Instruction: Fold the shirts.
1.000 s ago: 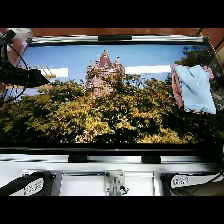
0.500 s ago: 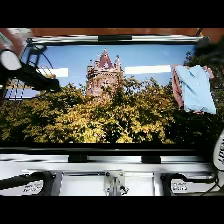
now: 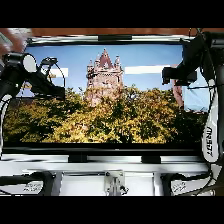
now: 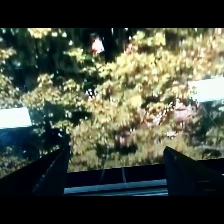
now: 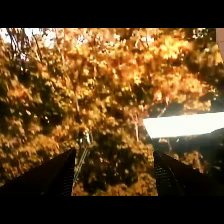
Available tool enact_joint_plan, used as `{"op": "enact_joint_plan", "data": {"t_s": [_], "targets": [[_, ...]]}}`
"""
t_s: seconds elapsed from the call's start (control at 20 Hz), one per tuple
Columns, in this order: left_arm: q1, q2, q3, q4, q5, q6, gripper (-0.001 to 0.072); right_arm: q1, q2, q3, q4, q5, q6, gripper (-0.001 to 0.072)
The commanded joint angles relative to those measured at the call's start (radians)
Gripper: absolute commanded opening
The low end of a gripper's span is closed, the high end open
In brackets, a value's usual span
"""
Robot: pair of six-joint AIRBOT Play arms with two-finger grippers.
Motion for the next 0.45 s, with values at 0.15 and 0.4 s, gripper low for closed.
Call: {"op": "enact_joint_plan", "data": {"t_s": [0.15, 0.4], "targets": [[-0.023, -0.003, -0.002, -0.060, 0.070, 0.003, 0.0695, 0.009, -0.004, 0.001, 0.009, -0.024, -0.004, 0.0591], [-0.023, -0.003, -0.002, -0.060, 0.072, 0.007, 0.0671, 0.009, -0.004, 0.001, 0.009, -0.024, -0.004, 0.0591]]}}
